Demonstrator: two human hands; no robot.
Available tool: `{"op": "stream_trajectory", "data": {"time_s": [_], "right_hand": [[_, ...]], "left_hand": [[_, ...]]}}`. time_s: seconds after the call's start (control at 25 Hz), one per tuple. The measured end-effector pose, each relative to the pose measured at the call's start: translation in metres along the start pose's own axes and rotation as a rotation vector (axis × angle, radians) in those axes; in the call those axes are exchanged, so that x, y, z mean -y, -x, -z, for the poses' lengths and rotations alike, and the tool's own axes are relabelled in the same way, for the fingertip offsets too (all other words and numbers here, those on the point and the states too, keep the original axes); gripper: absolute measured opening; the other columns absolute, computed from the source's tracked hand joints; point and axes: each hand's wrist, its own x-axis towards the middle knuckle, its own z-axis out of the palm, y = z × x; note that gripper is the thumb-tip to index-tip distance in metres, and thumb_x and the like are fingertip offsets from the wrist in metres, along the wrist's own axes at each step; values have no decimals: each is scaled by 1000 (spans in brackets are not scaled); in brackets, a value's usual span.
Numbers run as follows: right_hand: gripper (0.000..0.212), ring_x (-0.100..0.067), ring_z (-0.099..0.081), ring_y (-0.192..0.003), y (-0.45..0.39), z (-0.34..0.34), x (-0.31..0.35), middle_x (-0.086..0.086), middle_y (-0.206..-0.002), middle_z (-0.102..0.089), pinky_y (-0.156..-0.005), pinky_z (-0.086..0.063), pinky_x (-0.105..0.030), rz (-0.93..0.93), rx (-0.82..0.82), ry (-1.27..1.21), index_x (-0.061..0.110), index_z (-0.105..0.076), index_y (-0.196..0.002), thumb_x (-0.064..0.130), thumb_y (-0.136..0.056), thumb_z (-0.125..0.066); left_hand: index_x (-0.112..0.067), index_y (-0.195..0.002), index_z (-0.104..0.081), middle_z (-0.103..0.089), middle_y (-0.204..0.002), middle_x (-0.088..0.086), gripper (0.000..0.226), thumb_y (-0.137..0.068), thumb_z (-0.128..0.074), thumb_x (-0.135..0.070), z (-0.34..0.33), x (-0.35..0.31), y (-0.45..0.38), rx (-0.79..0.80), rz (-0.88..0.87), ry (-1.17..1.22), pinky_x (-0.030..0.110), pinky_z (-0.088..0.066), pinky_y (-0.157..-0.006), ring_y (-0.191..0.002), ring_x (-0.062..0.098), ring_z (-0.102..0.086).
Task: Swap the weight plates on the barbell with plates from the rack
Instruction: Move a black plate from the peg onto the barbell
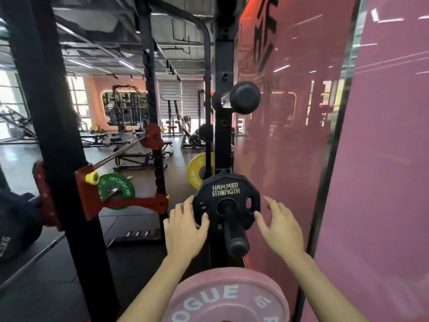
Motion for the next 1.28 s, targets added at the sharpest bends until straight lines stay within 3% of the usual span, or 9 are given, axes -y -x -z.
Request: {"op": "stream_trajectory", "data": {"time_s": [0.2, 0.36, 0.72, 0.92, 1.08, 1.28], "right_hand": [[46, -21, -60, -98, -39, -26, -2, 3, -106, -65, -69, -50, -35, 44, 11, -2, 27, -42, -136, 37, -93, -54], [36, -26, -65, -82, -50, -36, -2, 0, -88, -68, -58, -49, -36, 48, -26, 6, 25, -46, -126, 38, -93, -55], [22, -22, -41, -49, -21, -1, 4, 7, -55, -49, -43, -22, -25, 61, -89, 22, 27, -46, -95, 36, -82, -61], [26, -23, -48, -49, 31, 42, 8, 12, -51, -50, -49, -27, -26, 93, -131, 21, 30, -57, -99, 39, -78, -69], [27, -26, -60, -54, 84, 78, 17, 12, -52, -53, -51, -32, -25, 122, -169, -26, 32, -59, -95, 39, -73, -72], [30, -26, -64, -63, 138, 98, 39, 11, -63, -63, -54, -37, -26, 164, -127, -121, 34, -63, -96, 35, -68, -75]], "left_hand": [[-27, -137, -47, -60, -116, -4, 47, -92, -53, -41, -27, 11, -35, -9, -49, -13, 40, -41, -88, -108, 20, -55], [-22, -120, -59, -63, -100, -5, 37, -88, -57, -41, -34, 21, -45, -41, -100, -41, 39, -42, -80, -94, 21, -57], [-19, -98, -69, -64, -85, -4, 36, -78, -55, -45, 1, 11, -7, -123, -139, -109, 38, -38, -73, -82, 21, -55], [-18, -91, -71, -60, -81, -4, 31, -69, -65, -38, 47, -10, 47, -159, -134, -117, 37, -37, -73, -80, 22, -53], [-19, -86, -69, -55, -82, -6, 29, -67, -61, -38, 85, -20, 101, -153, -107, -121, 35, -31, -74, -81, 21, -51], [-20, -81, -65, -53, -82, -7, 31, -65, -57, -46, 139, -9, 165, -142, -105, -150, 39, -38, -76, -81, 20, -49]]}}
